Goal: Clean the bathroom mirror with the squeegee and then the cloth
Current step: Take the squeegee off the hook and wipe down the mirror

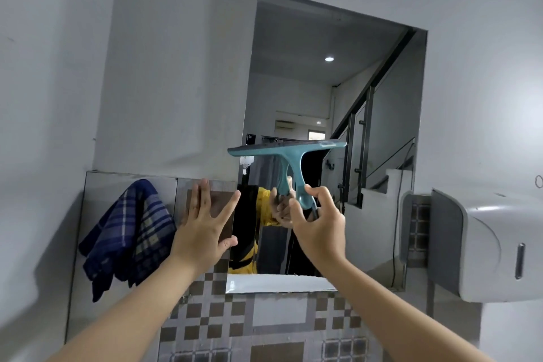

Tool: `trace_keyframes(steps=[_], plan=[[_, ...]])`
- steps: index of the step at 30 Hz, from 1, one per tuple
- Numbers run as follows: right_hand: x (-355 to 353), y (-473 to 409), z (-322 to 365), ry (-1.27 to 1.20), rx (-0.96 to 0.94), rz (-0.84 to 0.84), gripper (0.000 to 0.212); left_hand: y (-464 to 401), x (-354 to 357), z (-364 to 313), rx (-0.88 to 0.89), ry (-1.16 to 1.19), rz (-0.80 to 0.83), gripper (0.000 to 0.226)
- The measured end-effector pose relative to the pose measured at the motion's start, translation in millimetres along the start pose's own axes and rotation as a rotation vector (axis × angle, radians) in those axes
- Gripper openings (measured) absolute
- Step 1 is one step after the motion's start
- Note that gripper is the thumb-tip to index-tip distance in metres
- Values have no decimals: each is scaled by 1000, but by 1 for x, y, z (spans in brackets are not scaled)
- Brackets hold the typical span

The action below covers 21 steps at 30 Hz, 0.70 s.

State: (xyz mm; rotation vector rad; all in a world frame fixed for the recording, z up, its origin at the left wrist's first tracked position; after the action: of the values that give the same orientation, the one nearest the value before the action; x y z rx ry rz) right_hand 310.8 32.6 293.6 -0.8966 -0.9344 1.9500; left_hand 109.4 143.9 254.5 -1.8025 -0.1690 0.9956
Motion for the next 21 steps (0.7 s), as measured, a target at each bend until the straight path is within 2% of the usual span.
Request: trace_keyframes(steps=[5, 11, 21], plan=[[-17, -19, -13, 129, -93, 41, 30, 1, 0, 0, -12, -16, 12, 102], [-40, -41, -27, 266, -226, 24, 29, 0, 3, 1, -47, -51, 40, 104], [-88, -61, -65, 427, -327, 31, 31, 0, 4, 1, -88, -96, 88, 102]])
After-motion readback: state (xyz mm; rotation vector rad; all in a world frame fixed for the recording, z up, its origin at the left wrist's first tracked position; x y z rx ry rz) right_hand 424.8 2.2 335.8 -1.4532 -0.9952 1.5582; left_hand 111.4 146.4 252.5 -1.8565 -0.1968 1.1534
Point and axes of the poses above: each hand's wrist, its own y-axis away from the middle knuckle, its own x-axis out of the palm, z = x × y, the point moved 10 cm from there along -y, towards the middle knuckle, and after that the axes turned 15 degrees about y, right-handed, at the moved point
